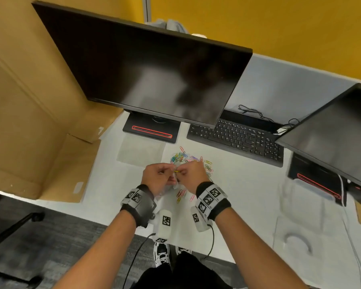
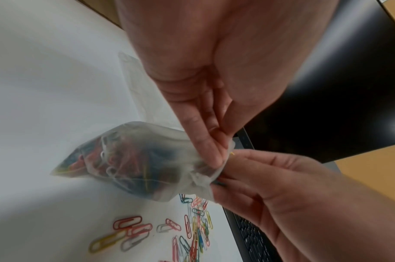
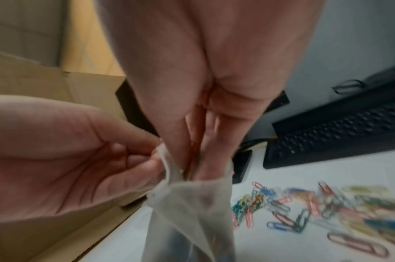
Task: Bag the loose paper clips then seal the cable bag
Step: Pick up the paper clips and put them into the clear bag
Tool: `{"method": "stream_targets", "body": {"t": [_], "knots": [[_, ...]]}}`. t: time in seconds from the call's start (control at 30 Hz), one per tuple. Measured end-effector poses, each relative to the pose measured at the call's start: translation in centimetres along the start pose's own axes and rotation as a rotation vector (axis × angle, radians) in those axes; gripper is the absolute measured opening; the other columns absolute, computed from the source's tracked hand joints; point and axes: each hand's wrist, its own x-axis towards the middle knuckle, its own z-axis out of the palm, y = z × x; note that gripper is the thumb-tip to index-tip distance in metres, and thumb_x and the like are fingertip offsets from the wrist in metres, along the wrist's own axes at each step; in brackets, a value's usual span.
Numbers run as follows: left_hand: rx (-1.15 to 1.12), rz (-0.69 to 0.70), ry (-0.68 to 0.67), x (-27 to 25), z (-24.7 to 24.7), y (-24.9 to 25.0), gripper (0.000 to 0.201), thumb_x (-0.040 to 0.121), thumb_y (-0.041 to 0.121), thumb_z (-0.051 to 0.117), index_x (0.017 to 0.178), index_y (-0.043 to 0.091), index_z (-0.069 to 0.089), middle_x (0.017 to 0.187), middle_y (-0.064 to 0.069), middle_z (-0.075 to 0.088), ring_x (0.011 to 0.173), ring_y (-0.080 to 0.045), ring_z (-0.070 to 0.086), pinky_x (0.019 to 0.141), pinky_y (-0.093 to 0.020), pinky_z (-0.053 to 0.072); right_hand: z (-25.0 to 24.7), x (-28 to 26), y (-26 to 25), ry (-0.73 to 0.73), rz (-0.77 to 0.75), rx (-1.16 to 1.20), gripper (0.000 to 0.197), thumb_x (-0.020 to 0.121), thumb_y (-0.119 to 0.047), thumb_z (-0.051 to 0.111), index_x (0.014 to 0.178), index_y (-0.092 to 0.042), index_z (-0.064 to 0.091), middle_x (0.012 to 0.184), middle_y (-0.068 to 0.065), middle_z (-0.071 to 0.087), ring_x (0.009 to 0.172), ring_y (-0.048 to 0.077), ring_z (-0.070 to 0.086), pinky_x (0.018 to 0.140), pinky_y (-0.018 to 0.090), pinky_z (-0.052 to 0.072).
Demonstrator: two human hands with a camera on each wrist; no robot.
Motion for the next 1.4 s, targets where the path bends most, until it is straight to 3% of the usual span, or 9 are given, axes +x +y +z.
{"method": "stream_targets", "body": {"t": [0.1,0.23,0.37,0.53,0.87,1.0,1.17,1.3,1.4], "knots": [[0.029,0.022,0.030,-0.2,-0.1,0.0,0.012,0.093,0.005,0.064,0.093,0.006,0.076,0.077,-0.017,0.070,0.066,-0.024,0.068,0.068,-0.034,0.062,-1.3,-0.4,-0.3,-0.146,-0.110,-0.124,0.022,0.084,-0.003,0.059,0.094,-0.012,0.076,0.083,0.004,0.071,0.075,0.018,0.065,0.074,0.029,0.056],[0.046,0.022,0.109,-0.5,-1.3,-0.3,0.013,0.091,0.005,0.065,0.091,0.009,0.078,0.070,-0.007,0.071,0.067,-0.023,0.069,0.074,-0.041,0.061,-4.1,0.6,2.1,-0.037,0.051,0.387,0.020,0.085,0.003,0.063,0.099,-0.006,0.074,0.094,0.012,0.073,0.082,0.027,0.070,0.076,0.035,0.059],[0.007,0.045,0.166,-1.3,-2.3,0.0,0.015,0.092,-0.002,0.061,0.096,0.002,0.075,0.075,-0.010,0.069,0.060,-0.015,0.066,0.062,-0.030,0.061,-4.7,5.3,6.0,0.044,0.049,-0.162,0.031,0.091,-0.016,0.060,0.121,-0.012,0.065,0.125,0.008,0.065,0.112,0.022,0.061,0.098,0.023,0.043],[0.010,0.072,0.198,-1.3,-3.0,0.2,0.016,0.092,0.000,0.061,0.088,0.007,0.075,0.081,-0.015,0.071,0.062,-0.018,0.067,0.062,-0.030,0.061,-1.2,9.2,6.4,-0.176,-0.025,-0.417,0.059,0.096,-0.030,0.052,0.149,-0.018,0.028,0.157,0.009,0.025,0.141,0.028,0.030,0.117,0.038,0.025],[0.049,0.083,0.123,0.7,-2.8,0.1,0.013,0.092,0.005,0.064,0.094,0.009,0.076,0.090,-0.016,0.074,0.073,-0.026,0.068,0.066,-0.033,0.062,2.4,9.3,4.4,-0.292,-0.373,-0.967,0.030,0.093,-0.008,0.052,0.122,-0.007,0.059,0.123,0.015,0.053,0.115,0.032,0.051,0.088,0.039,0.048],[0.117,0.100,0.063,1.3,-2.2,0.1,0.016,0.090,0.003,0.064,0.099,0.008,0.076,0.090,-0.012,0.075,0.072,-0.019,0.071,0.064,-0.028,0.061,0.5,9.5,5.4,-0.174,-0.200,-0.712,0.023,0.088,-0.011,0.059,0.108,-0.008,0.070,0.109,0.012,0.064,0.101,0.029,0.062,0.086,0.032,0.051],[0.122,0.117,0.073,1.4,-1.8,0.0,0.020,0.089,0.000,0.064,0.091,0.016,0.077,0.085,-0.007,0.076,0.068,-0.017,0.071,0.064,-0.028,0.061,-2.5,7.3,6.6,0.188,0.227,0.236,0.018,0.079,-0.009,0.076,0.095,-0.002,0.075,0.094,0.012,0.074,0.086,0.022,0.071,0.082,0.028,0.057],[0.114,0.106,0.085,1.6,-1.5,-0.1,0.021,0.090,0.000,0.063,0.093,0.015,0.077,0.087,-0.008,0.076,0.075,-0.026,0.072,0.074,-0.039,0.062,-4.2,3.9,3.6,0.034,0.288,0.926,0.026,0.080,0.003,0.072,0.104,0.010,0.066,0.097,0.018,0.071,0.084,0.024,0.070,0.076,0.027,0.059],[0.120,0.102,0.087,1.8,-1.2,0.0,0.021,0.091,0.002,0.063,0.092,0.017,0.078,0.087,-0.009,0.077,0.081,-0.034,0.072,0.078,-0.043,0.061,-3.3,2.7,1.6,-0.077,0.212,0.815,0.025,0.081,0.000,0.072,0.105,0.006,0.069,0.099,0.017,0.072,0.090,0.028,0.070,0.085,0.036,0.058]]}}
